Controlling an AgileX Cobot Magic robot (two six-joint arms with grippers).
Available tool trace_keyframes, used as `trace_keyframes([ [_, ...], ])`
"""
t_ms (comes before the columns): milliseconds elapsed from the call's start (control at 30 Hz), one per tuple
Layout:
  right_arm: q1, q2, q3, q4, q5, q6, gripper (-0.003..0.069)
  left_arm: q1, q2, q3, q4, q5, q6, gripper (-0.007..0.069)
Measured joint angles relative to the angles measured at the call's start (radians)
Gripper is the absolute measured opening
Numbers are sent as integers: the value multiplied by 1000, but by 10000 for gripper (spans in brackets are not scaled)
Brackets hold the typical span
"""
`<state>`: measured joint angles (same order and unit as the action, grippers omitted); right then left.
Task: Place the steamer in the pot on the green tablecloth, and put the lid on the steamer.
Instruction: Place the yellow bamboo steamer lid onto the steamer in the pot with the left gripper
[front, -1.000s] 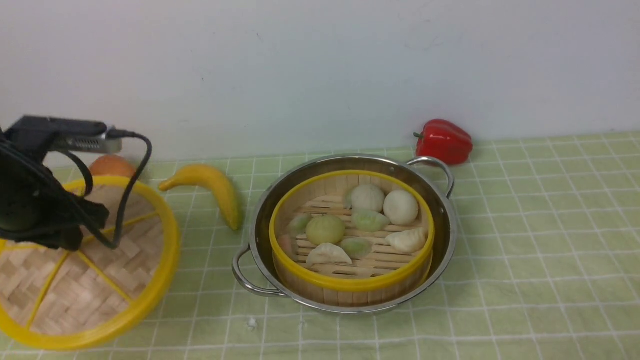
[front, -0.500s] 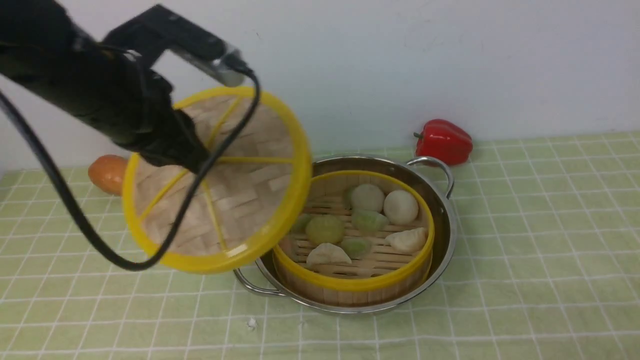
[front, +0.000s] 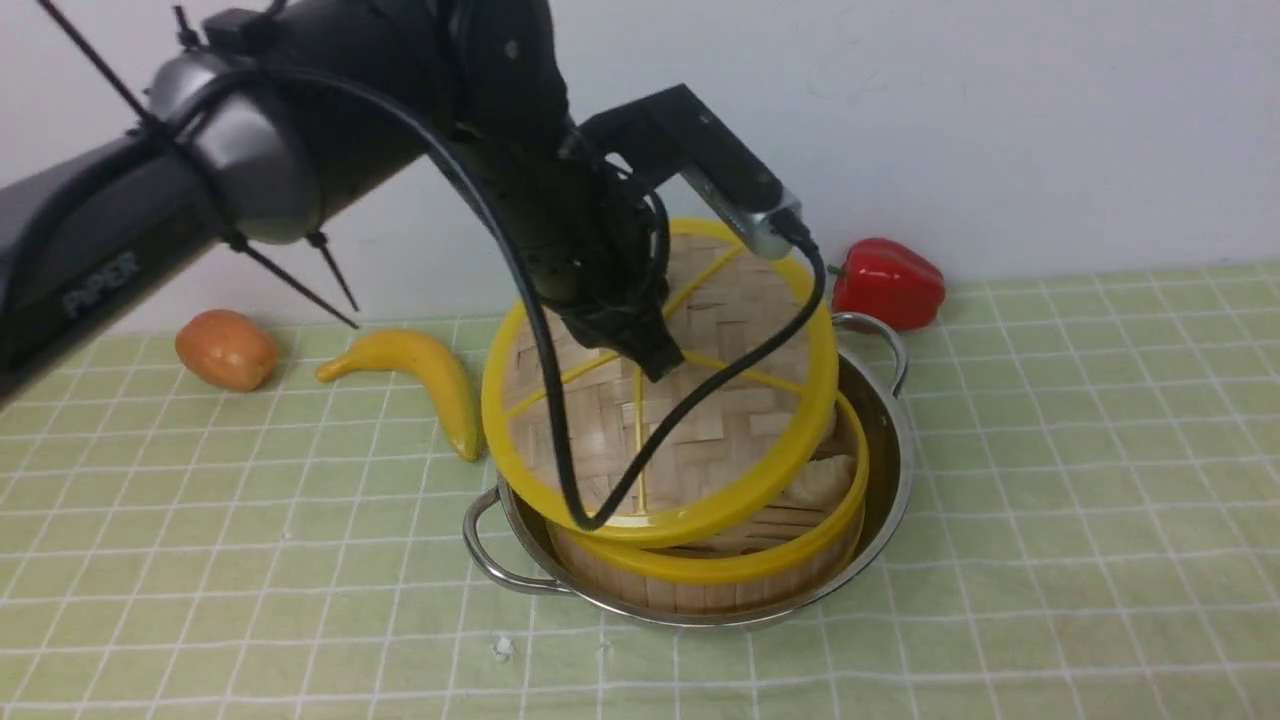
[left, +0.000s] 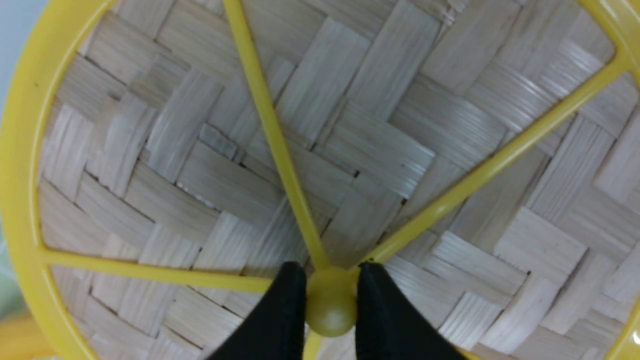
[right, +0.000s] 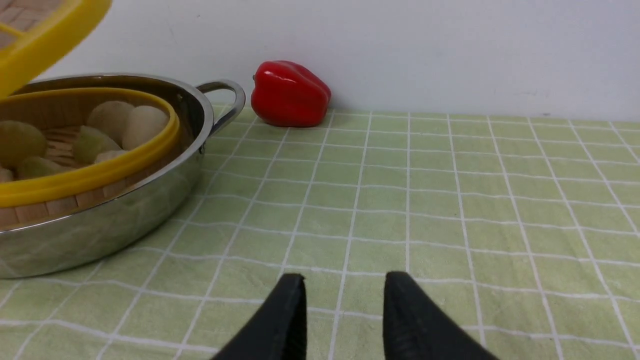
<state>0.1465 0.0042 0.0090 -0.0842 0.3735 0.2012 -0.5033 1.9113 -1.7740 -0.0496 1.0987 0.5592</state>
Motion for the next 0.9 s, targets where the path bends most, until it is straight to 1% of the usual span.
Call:
trace_keyframes([
  [200,0,0,0,0,0,0,243,-16,64,-36,1,5,0,119],
  [500,0,0,0,0,0,0,243,-16,89,-38,7,4,9,119],
  [900,0,0,0,0,0,0,243,-16,110,-42,1,-83,27,119],
])
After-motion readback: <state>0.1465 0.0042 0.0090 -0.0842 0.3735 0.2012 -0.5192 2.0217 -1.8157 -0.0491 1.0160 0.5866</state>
